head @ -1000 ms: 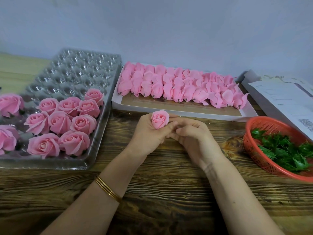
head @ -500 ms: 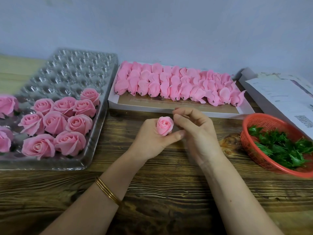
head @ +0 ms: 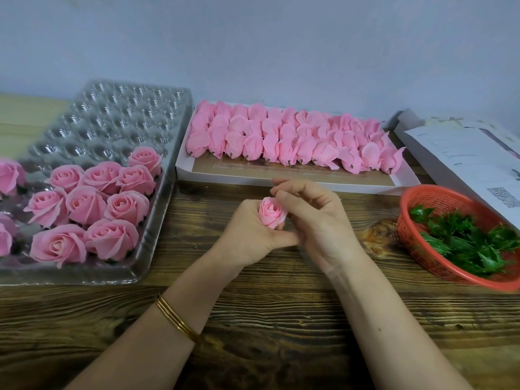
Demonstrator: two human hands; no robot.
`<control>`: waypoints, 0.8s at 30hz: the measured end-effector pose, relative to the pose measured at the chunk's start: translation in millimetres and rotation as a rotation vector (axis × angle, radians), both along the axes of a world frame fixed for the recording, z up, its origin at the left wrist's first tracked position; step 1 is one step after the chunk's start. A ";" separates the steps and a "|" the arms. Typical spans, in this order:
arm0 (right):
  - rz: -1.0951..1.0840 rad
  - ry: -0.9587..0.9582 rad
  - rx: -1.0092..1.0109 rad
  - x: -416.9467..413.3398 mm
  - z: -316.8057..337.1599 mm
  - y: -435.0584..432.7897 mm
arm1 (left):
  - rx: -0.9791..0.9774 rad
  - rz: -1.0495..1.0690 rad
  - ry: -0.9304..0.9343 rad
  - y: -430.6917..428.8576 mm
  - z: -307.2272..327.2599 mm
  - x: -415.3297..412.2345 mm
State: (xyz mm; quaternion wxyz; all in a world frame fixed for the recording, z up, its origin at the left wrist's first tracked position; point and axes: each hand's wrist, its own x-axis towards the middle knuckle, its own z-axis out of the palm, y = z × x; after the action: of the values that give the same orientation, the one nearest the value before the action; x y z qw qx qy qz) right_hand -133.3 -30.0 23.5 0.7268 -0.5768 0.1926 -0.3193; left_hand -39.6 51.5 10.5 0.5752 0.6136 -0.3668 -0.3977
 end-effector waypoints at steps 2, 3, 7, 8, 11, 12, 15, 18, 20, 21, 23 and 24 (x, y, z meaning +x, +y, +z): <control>0.028 0.005 -0.059 2.2 0.5 1.4 | 0.006 0.020 0.005 0.1 1.2 0.7; 0.043 0.012 -0.080 2.7 0.8 1.9 | 0.002 0.020 -0.002 0.0 0.8 1.7; 0.086 0.034 -0.117 1.8 2.6 2.6 | -0.030 -0.006 -0.035 0.4 -0.9 5.0; 0.089 0.038 -0.124 1.6 3.0 2.6 | -0.029 -0.007 -0.043 0.3 -1.2 5.1; 0.091 0.040 -0.112 1.5 3.7 2.8 | -0.028 -0.014 -0.083 -0.4 -2.4 4.1; 0.093 0.044 -0.105 1.6 3.6 2.6 | -0.020 -0.018 -0.104 -0.8 -2.5 4.1; 0.105 0.059 -0.092 2.3 3.1 3.1 | -0.021 -0.029 -0.160 -1.0 -3.0 4.3; 0.130 0.061 -0.094 2.5 2.8 3.3 | -0.035 -0.036 -0.197 -0.5 -1.8 3.9; 0.146 0.062 -0.103 2.4 2.2 3.0 | -0.045 -0.033 -0.202 -0.1 -0.8 4.4; 0.148 0.064 -0.114 2.5 1.5 2.8 | -0.049 -0.029 -0.201 0.2 -0.5 4.1; 0.148 0.068 -0.140 3.4 0.1 2.6 | -0.056 -0.025 -0.189 0.7 0.5 4.2; 0.145 0.067 -0.154 4.0 -0.5 2.7 | -0.057 -0.026 -0.175 1.2 1.0 4.4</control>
State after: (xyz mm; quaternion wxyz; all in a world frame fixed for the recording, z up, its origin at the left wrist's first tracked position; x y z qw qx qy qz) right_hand -129.4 -27.3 23.0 0.6946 -0.6538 0.1497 -0.2603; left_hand -35.2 52.7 11.6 0.5529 0.6248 -0.4346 -0.3392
